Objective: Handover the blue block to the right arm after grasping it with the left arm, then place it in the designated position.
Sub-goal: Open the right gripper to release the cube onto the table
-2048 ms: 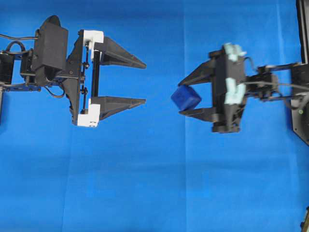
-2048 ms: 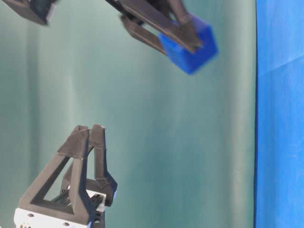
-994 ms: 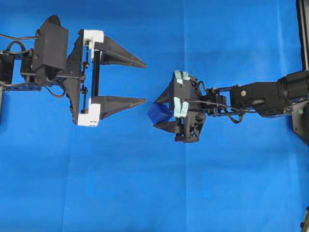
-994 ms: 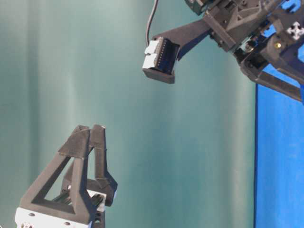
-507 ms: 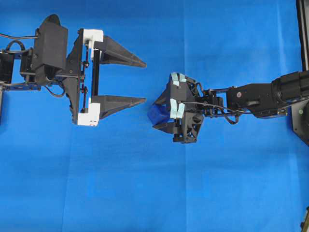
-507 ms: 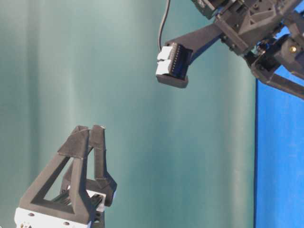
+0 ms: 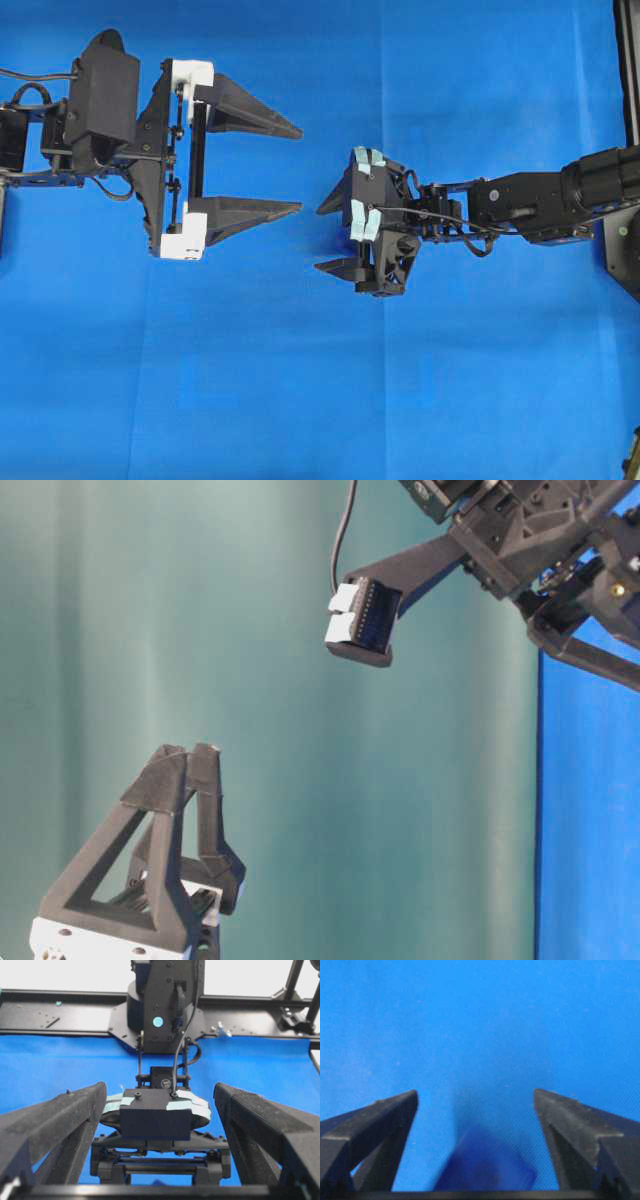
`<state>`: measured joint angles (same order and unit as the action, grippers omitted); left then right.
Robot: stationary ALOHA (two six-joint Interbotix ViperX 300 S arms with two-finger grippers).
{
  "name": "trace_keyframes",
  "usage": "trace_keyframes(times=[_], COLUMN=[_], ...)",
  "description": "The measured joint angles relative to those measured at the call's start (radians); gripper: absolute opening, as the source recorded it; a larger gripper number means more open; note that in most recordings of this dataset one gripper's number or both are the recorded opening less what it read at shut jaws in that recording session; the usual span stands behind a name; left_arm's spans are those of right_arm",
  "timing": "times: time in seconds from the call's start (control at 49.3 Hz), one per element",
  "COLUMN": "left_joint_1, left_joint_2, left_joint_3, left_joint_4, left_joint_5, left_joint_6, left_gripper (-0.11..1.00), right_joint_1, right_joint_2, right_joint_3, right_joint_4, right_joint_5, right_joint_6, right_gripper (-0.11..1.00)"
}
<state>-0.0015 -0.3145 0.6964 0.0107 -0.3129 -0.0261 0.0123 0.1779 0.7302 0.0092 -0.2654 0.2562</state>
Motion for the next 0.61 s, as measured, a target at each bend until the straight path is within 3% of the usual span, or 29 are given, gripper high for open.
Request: trace_keyframes(times=[0.304, 0.608], left_joint_1=[0.0, 0.0], left_joint_2=[-0.002, -0.002], left_joint_3=[0.0, 0.0], left_joint_4=[0.0, 0.0], left_joint_5=[0.0, 0.0], left_joint_6=[0.0, 0.0], left_gripper=[0.93, 0.93], right_joint_1=[0.0, 0.005], right_joint_2=[-0.014, -0.169], right_joint_3=[-0.002, 0.0], right_joint_4=[0.003, 0.003], right_joint_5=[0.025, 0.149], right_joint_6=[0.0, 0.002], right_gripper=[0.92, 0.92])
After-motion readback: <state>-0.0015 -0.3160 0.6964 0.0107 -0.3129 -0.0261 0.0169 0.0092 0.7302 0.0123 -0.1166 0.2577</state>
